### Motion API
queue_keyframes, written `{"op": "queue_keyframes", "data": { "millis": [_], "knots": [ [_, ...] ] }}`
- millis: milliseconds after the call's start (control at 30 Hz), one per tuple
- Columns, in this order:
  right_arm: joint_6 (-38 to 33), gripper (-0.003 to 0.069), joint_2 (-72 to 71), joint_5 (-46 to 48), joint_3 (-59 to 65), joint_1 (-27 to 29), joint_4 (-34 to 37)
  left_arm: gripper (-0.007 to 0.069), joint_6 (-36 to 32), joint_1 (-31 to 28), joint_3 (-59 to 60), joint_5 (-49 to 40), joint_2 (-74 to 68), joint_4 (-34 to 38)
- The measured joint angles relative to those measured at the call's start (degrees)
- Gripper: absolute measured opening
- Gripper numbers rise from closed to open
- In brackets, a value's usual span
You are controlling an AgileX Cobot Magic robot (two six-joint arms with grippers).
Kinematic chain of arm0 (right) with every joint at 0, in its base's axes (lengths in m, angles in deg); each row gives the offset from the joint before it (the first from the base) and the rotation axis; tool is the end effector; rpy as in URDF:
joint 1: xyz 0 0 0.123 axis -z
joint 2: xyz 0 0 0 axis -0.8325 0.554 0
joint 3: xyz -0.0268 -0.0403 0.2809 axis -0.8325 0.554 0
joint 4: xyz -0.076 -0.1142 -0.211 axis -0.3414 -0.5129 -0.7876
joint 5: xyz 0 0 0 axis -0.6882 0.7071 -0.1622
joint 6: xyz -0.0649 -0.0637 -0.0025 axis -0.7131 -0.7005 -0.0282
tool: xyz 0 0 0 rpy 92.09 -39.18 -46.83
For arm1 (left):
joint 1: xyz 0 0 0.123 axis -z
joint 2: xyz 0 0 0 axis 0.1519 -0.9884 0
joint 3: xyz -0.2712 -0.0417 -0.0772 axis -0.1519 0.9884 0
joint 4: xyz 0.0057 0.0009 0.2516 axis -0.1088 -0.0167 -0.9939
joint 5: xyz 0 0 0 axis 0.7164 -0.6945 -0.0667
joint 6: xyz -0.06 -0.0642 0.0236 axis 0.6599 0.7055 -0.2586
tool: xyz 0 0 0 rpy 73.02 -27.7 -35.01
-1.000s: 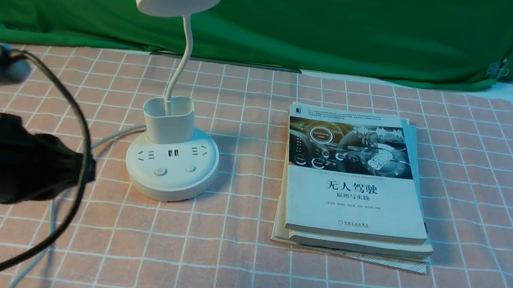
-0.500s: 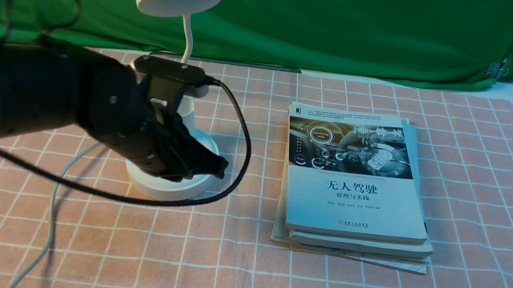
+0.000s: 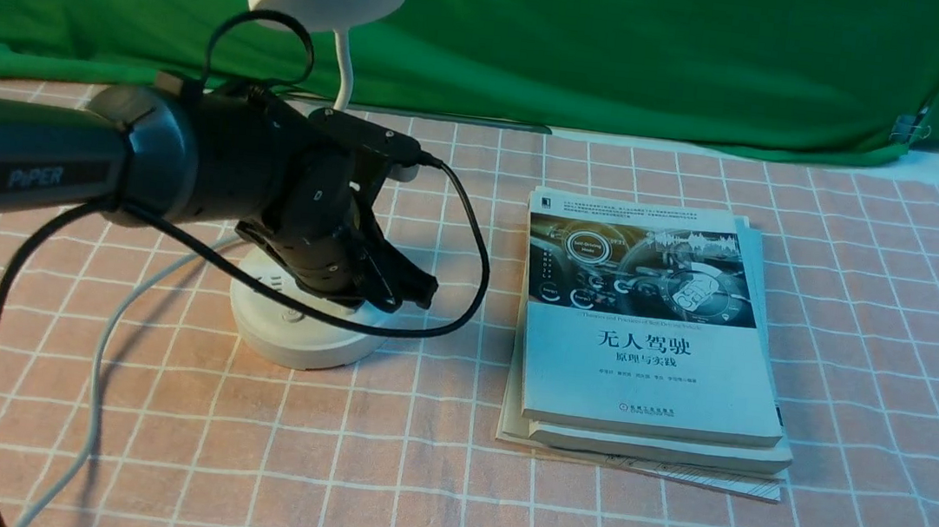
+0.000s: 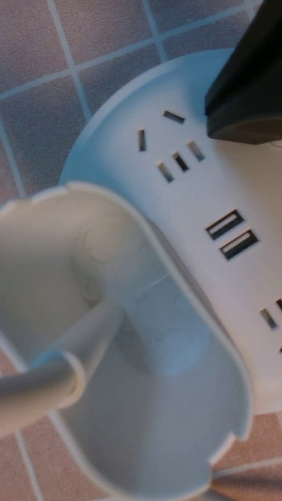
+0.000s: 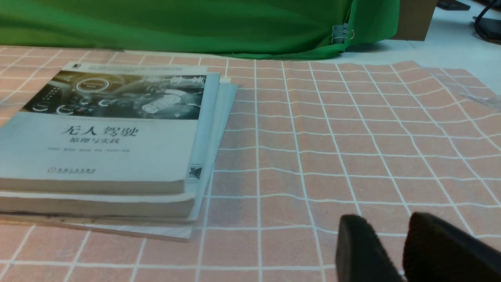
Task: Turn on the table lamp on the pink coffee tablecloth with your hand.
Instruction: 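Press the power button on the lamp base to turn the lamp on with the left gripper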
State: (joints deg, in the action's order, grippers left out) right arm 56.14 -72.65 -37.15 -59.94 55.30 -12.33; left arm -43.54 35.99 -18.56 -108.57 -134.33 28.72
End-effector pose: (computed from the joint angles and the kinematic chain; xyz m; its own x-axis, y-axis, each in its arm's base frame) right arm 0.0553 0.0022 0.1871 -0.1660 -0.0232 -0.9858 -0.0341 0.9993 -0.0178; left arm 0.3633 -0.1799 0.1797 -0.8140 0.2987 -0.4982 0.3398 0.9405 0.0087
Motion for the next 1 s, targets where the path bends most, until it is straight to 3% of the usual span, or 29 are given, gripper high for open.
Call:
{"op": "queue_keyframes", "data": {
  "millis": [1000],
  "knots": [
    [0.0, 0.0241, 0.0, 0.0, 0.0, 0.0, 0.0, -0.0001, 2.67, -0.17, -0.79, -1.97, -0.06, 1.05]
  ]
}}
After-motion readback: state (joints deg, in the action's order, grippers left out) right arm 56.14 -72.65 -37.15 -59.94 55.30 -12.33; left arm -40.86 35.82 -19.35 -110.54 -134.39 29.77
